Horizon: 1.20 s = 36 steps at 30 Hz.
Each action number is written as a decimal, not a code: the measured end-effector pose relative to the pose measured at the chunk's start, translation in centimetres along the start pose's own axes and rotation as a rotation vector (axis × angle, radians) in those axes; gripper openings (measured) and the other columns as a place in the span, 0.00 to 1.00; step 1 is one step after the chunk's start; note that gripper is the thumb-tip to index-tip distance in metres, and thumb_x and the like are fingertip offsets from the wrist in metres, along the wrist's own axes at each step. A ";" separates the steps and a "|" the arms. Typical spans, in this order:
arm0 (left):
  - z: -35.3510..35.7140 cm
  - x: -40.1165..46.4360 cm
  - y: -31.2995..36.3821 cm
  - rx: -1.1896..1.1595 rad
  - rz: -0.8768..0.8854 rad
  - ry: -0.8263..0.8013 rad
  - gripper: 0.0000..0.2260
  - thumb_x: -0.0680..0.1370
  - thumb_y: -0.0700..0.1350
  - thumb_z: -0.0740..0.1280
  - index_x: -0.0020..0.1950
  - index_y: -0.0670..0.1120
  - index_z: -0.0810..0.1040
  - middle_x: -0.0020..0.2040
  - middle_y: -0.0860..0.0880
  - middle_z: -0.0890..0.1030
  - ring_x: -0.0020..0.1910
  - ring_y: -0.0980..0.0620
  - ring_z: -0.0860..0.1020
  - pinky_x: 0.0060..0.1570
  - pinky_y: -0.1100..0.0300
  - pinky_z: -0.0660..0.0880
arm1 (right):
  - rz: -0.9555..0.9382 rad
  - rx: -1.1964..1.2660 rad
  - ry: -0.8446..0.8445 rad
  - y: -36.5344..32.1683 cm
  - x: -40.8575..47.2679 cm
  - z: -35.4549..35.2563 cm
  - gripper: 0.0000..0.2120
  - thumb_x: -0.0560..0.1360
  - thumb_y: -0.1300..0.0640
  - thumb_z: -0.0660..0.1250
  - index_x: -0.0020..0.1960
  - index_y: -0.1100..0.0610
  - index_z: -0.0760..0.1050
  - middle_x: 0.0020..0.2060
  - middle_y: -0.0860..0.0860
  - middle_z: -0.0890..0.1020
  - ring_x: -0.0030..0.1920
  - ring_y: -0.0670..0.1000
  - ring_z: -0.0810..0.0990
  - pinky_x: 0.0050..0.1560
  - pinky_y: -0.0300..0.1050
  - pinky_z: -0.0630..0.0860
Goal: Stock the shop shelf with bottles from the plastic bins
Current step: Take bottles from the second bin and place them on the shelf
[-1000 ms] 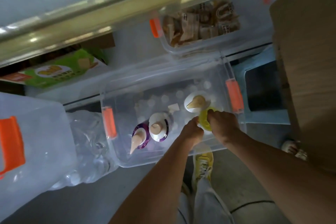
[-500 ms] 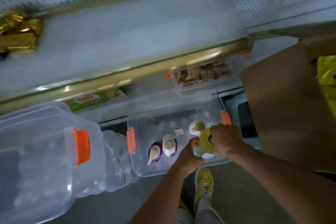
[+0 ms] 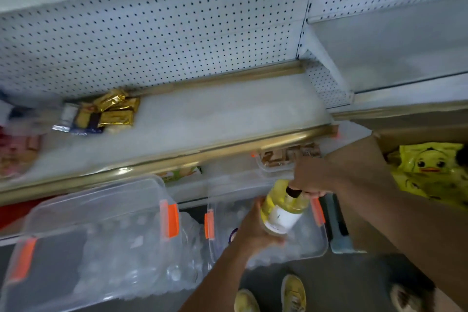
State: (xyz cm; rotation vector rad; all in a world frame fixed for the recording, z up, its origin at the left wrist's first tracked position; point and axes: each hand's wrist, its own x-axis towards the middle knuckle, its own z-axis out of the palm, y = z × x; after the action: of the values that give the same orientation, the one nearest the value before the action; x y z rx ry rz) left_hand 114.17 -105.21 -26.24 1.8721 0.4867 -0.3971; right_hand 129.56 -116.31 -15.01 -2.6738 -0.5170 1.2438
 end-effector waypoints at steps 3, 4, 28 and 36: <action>-1.9 -1.6 2.5 -0.018 0.059 0.082 0.38 0.54 0.49 0.81 0.59 0.56 0.65 0.55 0.56 0.76 0.53 0.54 0.77 0.48 0.52 0.78 | -0.005 0.112 -0.034 -1.7 -1.9 -2.9 0.13 0.74 0.60 0.64 0.32 0.59 0.72 0.20 0.52 0.73 0.18 0.48 0.68 0.23 0.38 0.65; -2.6 -2.1 3.2 -0.005 0.067 0.104 0.38 0.54 0.52 0.80 0.58 0.56 0.65 0.54 0.56 0.77 0.52 0.55 0.77 0.49 0.53 0.78 | -0.017 0.131 -0.021 -2.3 -2.6 -3.8 0.11 0.74 0.60 0.64 0.33 0.61 0.73 0.21 0.53 0.73 0.19 0.48 0.68 0.24 0.38 0.65; -16.5 -8.2 23.1 -0.100 0.349 0.465 0.38 0.56 0.54 0.82 0.57 0.60 0.63 0.48 0.56 0.81 0.47 0.58 0.81 0.47 0.53 0.80 | -0.521 0.459 0.368 -12.0 -16.5 -19.2 0.24 0.66 0.52 0.78 0.58 0.51 0.74 0.54 0.48 0.77 0.51 0.50 0.80 0.46 0.50 0.83; -18.6 -6.4 32.6 -0.094 0.525 0.608 0.39 0.60 0.51 0.82 0.62 0.61 0.61 0.51 0.58 0.79 0.50 0.57 0.80 0.46 0.62 0.78 | -0.677 0.451 0.555 -12.4 -20.5 -27.8 0.23 0.63 0.54 0.79 0.56 0.51 0.76 0.54 0.48 0.78 0.48 0.52 0.82 0.42 0.50 0.83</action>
State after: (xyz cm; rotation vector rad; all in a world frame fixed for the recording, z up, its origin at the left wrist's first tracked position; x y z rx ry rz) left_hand 126.05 -98.67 9.28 1.9250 0.3771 0.5494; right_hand 135.49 -112.00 21.02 -2.0467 -0.8248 0.3512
